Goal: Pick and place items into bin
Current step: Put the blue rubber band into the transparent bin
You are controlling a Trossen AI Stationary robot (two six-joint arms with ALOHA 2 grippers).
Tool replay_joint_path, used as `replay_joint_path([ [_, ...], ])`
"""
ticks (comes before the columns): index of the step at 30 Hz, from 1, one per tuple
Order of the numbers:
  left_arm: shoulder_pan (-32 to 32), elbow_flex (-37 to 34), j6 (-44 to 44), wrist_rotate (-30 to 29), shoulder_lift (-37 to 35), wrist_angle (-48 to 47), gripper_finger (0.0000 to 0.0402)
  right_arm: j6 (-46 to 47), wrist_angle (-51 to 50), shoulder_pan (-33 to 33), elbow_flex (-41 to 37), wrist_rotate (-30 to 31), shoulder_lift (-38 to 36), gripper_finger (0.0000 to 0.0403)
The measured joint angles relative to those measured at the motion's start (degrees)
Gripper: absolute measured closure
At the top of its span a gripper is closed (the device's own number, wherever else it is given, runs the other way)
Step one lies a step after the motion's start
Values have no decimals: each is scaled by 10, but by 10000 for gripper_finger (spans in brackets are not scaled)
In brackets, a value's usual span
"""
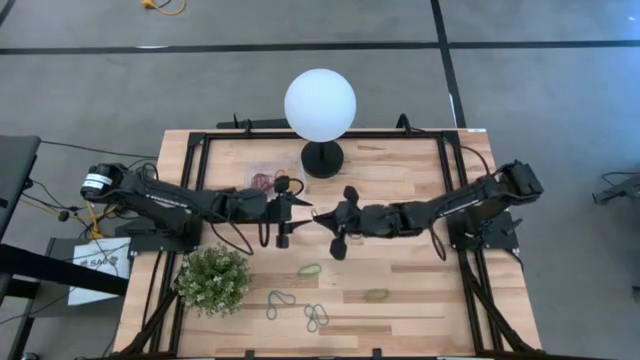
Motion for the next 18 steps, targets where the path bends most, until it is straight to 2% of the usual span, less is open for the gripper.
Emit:
replay_joint_path([
  [8,11,0,22,-18,0,14,216,0,15,-36,0,-72,0,403],
  [13,12,-1,37,-17,0,20,222,0,17,-43,0,-77,0,403],
  [15,12,-1,39,-16,0,19,240,0,18,-44,0,-75,0,401],
  [18,12,-1,36,-15,0,15,292,0,15,-46,0,-75,0,390],
])
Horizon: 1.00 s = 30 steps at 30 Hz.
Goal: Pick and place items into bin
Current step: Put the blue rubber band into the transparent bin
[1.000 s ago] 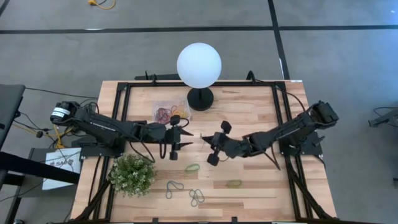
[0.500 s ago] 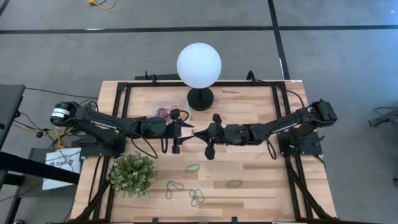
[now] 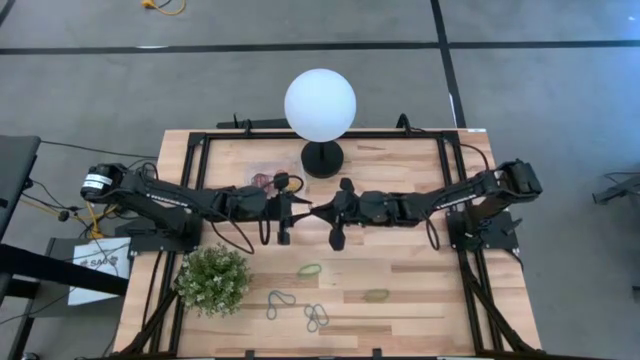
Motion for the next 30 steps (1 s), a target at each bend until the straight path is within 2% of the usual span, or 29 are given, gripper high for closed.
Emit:
replay_joint_path([
  [4,0,0,-12,3,0,-4,381,0,-6,-1,0,1,0,361],
  [9,-1,0,-39,-19,0,-19,395,0,-33,5,1,2,-1,321],
  [13,0,0,-88,-143,0,-89,399,8,-108,23,-1,-2,0,299],
  [16,0,0,-144,-250,0,-168,401,50,-179,41,0,-2,0,290],
  [19,0,0,-210,-330,0,-234,401,88,-235,60,-1,2,0,287],
  [23,1,0,-282,-438,0,-288,401,116,-252,85,-14,18,0,287],
  [27,1,0,-338,-519,0,-308,401,116,-256,106,-19,30,0,287],
  [30,1,0,-360,-558,0,-308,401,116,-258,116,-23,30,0,287],
])
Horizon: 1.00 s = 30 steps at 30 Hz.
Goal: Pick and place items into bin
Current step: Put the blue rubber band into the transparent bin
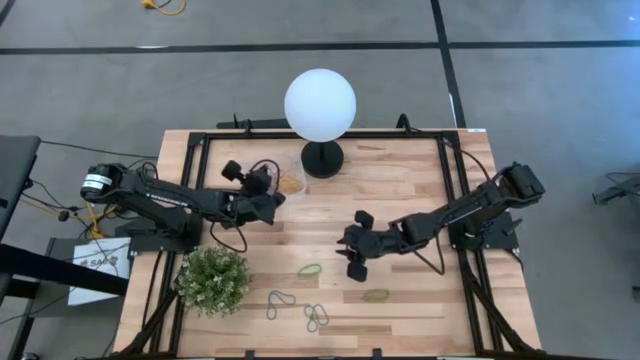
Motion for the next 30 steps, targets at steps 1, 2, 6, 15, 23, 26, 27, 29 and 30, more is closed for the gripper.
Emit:
replay_joint_path([
  [1,0,0,-7,-10,0,0,401,0,0,3,0,0,0,287],
  [2,2,0,-13,-18,0,-1,401,0,0,5,0,0,0,287],
  [6,15,0,-22,-2,0,-6,401,0,1,10,-1,0,0,287],
  [15,77,0,-126,183,0,-166,398,0,1,9,-1,-1,0,287],
  [23,103,0,-193,195,0,-247,335,0,1,9,-1,-2,0,287],
  [26,103,0,-193,195,0,-242,304,0,1,9,-1,-2,0,287],
  [27,103,0,-193,195,0,-240,295,0,1,9,-1,-2,0,287],
  [29,103,0,-193,195,0,-235,281,0,1,9,-1,-2,0,287],
  [30,102,0,-193,195,0,-229,275,0,1,9,-1,-2,0,287],
])
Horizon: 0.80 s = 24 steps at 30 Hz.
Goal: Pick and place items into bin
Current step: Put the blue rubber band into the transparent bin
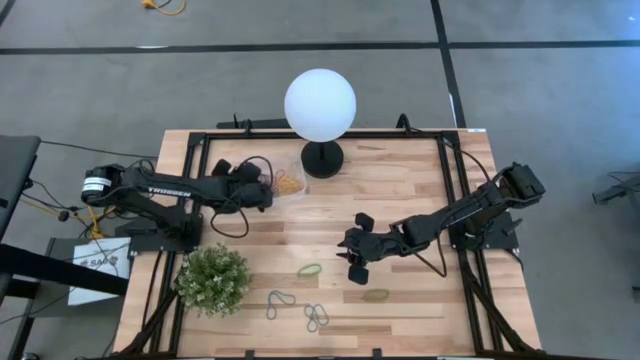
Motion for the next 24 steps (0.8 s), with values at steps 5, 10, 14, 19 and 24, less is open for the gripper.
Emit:
replay_joint_path([
  [5,-9,0,32,0,0,53,267,0,0,0,0,0,0,287],
  [10,-24,0,77,29,0,118,273,0,0,0,0,0,0,287],
  [14,-35,0,84,55,0,149,274,0,0,0,0,0,0,287],
  [19,-53,0,173,151,0,184,275,0,0,0,0,0,0,287],
  [24,-77,0,263,279,0,247,275,0,0,-1,0,0,0,287],
])
